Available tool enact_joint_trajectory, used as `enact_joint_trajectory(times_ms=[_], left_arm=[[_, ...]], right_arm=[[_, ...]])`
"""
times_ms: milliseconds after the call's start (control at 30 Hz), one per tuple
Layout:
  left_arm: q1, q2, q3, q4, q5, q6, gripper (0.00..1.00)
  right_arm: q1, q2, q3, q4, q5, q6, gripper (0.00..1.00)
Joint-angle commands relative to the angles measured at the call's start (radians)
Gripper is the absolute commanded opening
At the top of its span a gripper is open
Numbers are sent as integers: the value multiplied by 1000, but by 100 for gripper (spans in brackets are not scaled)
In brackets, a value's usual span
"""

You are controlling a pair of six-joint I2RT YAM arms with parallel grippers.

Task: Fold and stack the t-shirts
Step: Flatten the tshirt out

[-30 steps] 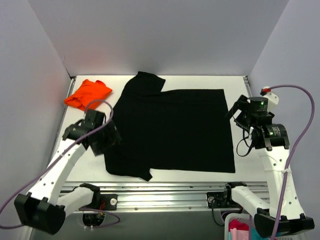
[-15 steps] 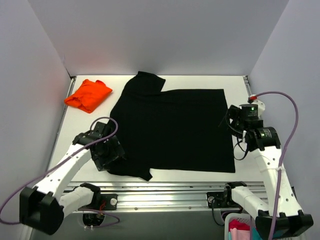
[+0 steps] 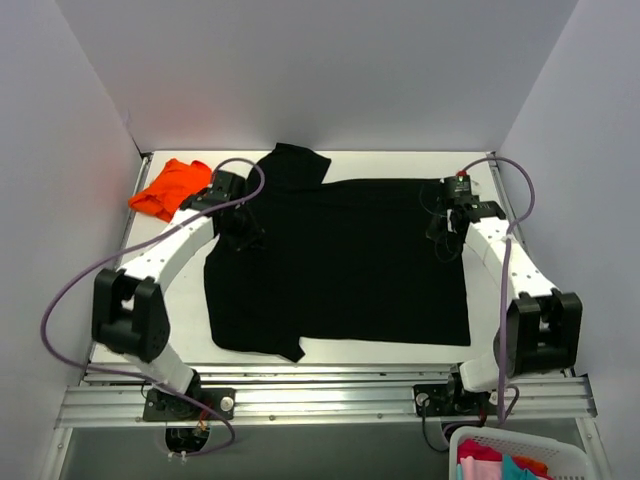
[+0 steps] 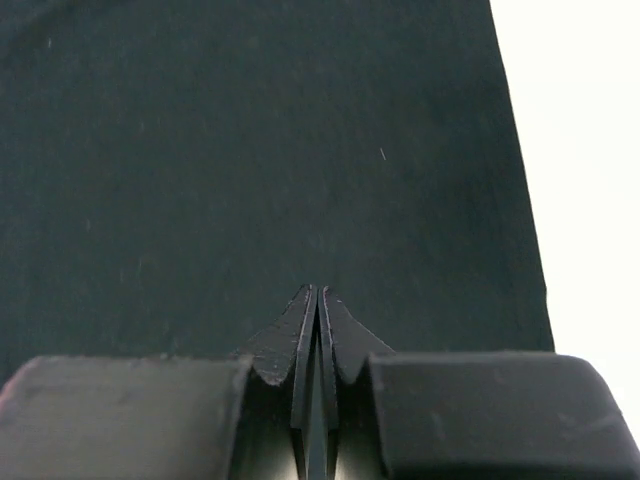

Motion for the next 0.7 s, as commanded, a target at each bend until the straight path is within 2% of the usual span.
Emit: enact_joint_trajectory(times_ms=[0, 233, 367, 667], left_arm=[[20, 150, 133, 61, 39, 64, 3], [45, 401, 348, 67, 100, 98, 2], [57, 511, 457, 44, 112, 118, 2], [100, 738, 665, 7, 140, 145, 2]], right_arm=[[-13, 104, 63, 76, 25, -12, 0], [-53, 345, 204, 149, 1, -19, 0], [-60, 513, 301, 136, 8, -39, 0], [-83, 710, 396, 176, 24, -44, 0]])
